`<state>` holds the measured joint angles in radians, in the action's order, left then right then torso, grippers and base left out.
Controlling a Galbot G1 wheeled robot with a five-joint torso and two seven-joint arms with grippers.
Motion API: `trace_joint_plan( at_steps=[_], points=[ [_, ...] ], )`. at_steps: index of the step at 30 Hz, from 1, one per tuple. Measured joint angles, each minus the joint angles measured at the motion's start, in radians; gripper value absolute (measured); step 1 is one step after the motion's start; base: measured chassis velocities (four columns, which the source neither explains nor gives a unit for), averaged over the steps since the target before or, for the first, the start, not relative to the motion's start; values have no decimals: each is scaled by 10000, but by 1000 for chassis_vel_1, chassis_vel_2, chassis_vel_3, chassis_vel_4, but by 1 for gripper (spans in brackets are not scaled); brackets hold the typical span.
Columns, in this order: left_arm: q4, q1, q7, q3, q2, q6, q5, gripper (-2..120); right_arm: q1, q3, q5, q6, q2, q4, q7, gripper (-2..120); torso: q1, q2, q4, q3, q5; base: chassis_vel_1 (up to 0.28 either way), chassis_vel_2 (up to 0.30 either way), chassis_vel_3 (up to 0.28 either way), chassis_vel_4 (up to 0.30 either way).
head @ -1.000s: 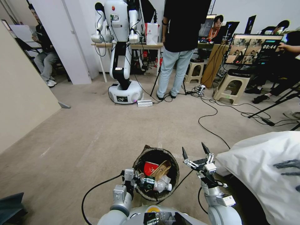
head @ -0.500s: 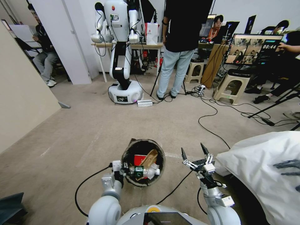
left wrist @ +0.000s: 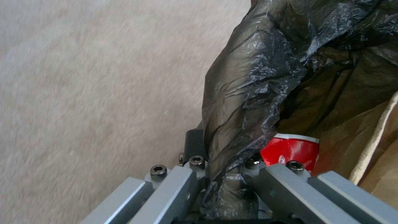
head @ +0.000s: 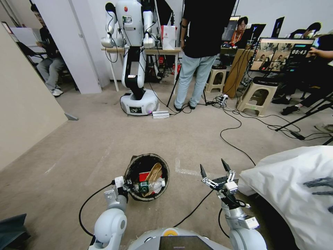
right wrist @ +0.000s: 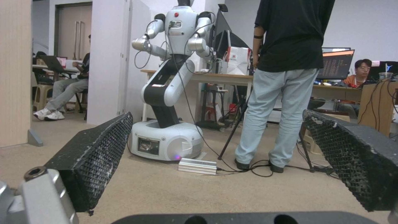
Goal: Pick up the trash bin, then pick up the garbage from the floor and place it into the trash bin.
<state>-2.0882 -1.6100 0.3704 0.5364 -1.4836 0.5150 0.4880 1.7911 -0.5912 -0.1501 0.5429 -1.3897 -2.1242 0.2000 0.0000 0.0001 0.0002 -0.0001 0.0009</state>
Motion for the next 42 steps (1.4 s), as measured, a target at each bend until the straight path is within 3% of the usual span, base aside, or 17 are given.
trace_joint_plan(
  at_steps=[10,24,35,37,42],
  points=[
    [362,96,468,-42,-32,182,502,0,-18,18,7,58,-28,132,34,100,-1,2,3,-2,2,0,0,0,0],
    [468,107,621,-71,-65,311,883,1,-22,13,57,213,-71,264,138,100,-1,3,0,-1,0,0,0,0,0],
    [472,206,406,-108,-25,361,923,38,-36,19,93,243,-97,325,174,100,0,1,-2,1,-15,0,0,0,0],
    [395,228,387,-117,-9,363,926,50,-35,27,104,248,-99,335,190,100,0,0,-3,2,-18,0,0,0,0],
    [310,243,342,-160,9,380,952,64,-38,35,109,252,-103,336,218,100,1,-2,-8,4,-28,0,0,0,0]
  ],
)
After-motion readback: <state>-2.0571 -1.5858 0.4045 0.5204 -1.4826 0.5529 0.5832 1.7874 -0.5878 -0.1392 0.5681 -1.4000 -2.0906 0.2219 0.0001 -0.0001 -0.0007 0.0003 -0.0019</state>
